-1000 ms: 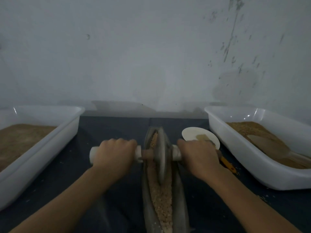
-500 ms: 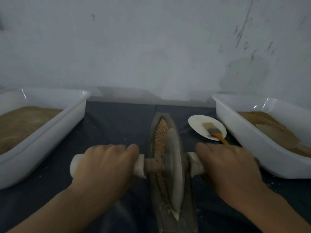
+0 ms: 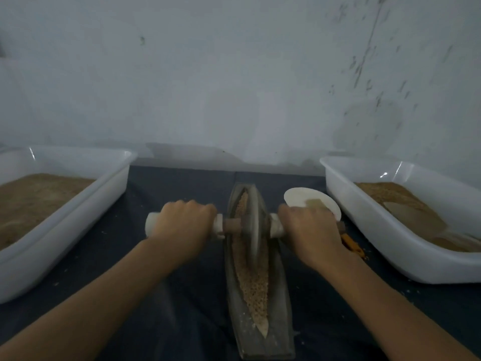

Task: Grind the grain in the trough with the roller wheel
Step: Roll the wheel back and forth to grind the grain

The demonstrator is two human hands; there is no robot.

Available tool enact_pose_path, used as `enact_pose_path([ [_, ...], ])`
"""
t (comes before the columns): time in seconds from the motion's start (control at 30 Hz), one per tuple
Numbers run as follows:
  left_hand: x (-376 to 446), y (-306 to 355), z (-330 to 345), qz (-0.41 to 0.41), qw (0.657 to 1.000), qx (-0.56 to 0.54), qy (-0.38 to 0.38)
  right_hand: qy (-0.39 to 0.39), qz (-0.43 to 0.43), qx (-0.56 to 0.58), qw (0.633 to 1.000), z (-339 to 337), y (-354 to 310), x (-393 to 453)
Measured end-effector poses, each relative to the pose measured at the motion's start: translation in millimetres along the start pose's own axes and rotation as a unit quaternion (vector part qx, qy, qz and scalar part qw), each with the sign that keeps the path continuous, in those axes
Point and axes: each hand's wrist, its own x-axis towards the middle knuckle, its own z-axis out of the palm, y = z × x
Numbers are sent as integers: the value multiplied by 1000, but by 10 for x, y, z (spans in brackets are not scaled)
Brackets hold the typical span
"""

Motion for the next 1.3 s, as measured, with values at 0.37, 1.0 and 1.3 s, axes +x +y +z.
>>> enact_pose_path([
  [0.37,-100,-59,2,34,999,17,3,5,-15,4,1000,-72,-13,-237],
  [1.0,-686,-18,-263,36,999,19,15,29,-35,20,999,-456,-86,-526],
  [1.3,278,-29,32,-10,1000,19,-20,-39,30,36,998,214,94,239],
])
